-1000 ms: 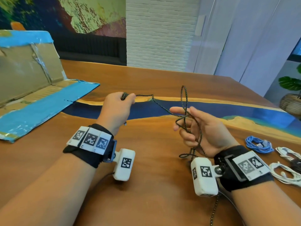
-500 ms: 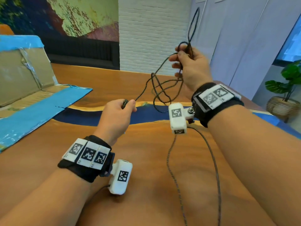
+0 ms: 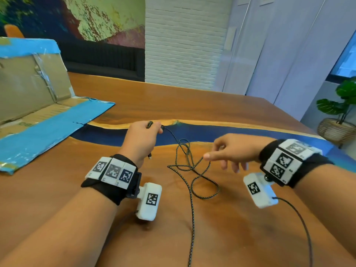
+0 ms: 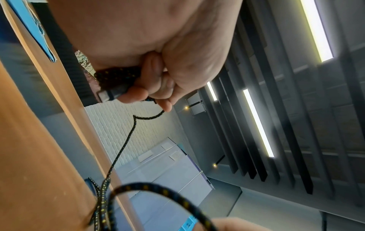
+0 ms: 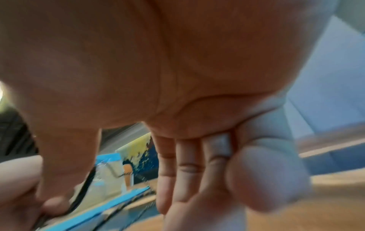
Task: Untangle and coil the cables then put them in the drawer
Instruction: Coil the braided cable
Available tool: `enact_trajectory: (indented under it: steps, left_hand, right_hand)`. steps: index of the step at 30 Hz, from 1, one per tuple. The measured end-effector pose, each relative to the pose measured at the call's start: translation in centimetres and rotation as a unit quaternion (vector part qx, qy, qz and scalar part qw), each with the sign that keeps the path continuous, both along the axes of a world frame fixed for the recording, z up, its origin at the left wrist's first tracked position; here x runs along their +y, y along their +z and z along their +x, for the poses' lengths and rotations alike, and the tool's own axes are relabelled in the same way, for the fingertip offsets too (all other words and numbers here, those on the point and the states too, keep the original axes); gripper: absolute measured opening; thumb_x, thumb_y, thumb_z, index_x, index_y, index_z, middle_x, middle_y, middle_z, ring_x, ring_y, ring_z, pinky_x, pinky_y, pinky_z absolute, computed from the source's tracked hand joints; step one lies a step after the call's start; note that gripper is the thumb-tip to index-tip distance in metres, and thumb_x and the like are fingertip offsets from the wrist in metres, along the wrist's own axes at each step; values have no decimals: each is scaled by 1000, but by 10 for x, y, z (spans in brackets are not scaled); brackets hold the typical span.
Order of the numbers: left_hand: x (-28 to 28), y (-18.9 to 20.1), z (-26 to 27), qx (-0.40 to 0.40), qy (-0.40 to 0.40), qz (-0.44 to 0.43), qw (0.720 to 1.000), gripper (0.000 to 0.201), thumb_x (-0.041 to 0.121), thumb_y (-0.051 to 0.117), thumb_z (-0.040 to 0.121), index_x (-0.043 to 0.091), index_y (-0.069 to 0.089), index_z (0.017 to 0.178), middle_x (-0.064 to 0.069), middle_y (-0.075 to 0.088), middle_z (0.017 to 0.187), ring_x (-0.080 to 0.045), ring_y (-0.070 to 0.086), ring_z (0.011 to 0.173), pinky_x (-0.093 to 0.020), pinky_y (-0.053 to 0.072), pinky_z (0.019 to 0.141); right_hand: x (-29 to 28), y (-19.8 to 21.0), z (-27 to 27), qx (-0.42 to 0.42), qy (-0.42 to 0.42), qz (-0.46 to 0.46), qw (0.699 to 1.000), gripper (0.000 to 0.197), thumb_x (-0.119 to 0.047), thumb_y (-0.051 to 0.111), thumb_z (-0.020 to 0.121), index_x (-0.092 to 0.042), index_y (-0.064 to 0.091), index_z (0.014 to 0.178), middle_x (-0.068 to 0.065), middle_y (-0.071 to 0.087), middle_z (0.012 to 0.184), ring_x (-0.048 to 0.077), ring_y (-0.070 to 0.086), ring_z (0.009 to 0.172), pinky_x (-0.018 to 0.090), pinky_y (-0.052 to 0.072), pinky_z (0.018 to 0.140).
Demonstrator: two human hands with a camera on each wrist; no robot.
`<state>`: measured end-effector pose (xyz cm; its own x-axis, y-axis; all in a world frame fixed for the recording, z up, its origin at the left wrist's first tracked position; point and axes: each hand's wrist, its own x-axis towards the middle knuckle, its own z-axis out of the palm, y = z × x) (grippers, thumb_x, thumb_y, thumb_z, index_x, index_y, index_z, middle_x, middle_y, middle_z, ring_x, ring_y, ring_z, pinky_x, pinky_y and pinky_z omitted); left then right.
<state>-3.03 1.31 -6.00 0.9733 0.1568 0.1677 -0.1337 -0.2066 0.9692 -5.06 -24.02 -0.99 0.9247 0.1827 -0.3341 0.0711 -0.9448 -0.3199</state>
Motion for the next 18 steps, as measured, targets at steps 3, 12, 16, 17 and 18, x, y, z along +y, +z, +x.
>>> enact_trajectory:
  steps: [3, 12, 16, 17, 18]
  left_hand:
    - [-3, 0, -3, 0, -15, 6, 1000, 34, 33, 53, 104, 13, 67, 80, -12, 39, 76, -25, 38, 68, -38, 32, 68]
    - [-6, 1, -7, -2, -43, 20, 999, 36, 33, 52, 106, 12, 67, 81, -8, 37, 67, -23, 39, 64, -36, 37, 64]
    - [-4, 3, -7, 2, -42, 10, 999, 34, 32, 53, 105, 13, 67, 81, -9, 37, 71, -24, 38, 67, -38, 36, 66]
    - [-4, 3, -7, 5, -41, 10, 999, 33, 33, 54, 105, 13, 67, 81, -9, 36, 71, -24, 38, 67, -38, 36, 66]
    - [-4, 3, -7, 7, -41, 10, 999, 34, 33, 53, 105, 13, 67, 81, -9, 36, 70, -24, 38, 67, -38, 36, 65]
  right_hand:
    - [15, -11, -32, 39, 64, 15, 997, 63, -67, 74, 77, -35, 48, 124, 7, 74, 96, 16, 67, 58, 30, 56, 53]
    - [59, -44, -60, 66, 167, -29, 983, 36, -45, 56, 99, -15, 74, 89, 0, 64, 59, 26, 61, 50, 32, 56, 55]
    - [36, -22, -25, 11, -21, 214, 977, 27, -19, 53, 105, -1, 70, 95, 8, 68, 64, 17, 58, 44, 27, 52, 45]
    - [30, -16, -13, -19, -86, 290, 953, 22, -13, 52, 104, 3, 68, 101, 11, 70, 69, 18, 62, 47, 28, 54, 47]
    - [24, -10, -1, -54, -146, 362, 919, 19, -6, 50, 104, 4, 66, 106, 14, 72, 73, 20, 65, 51, 30, 57, 49]
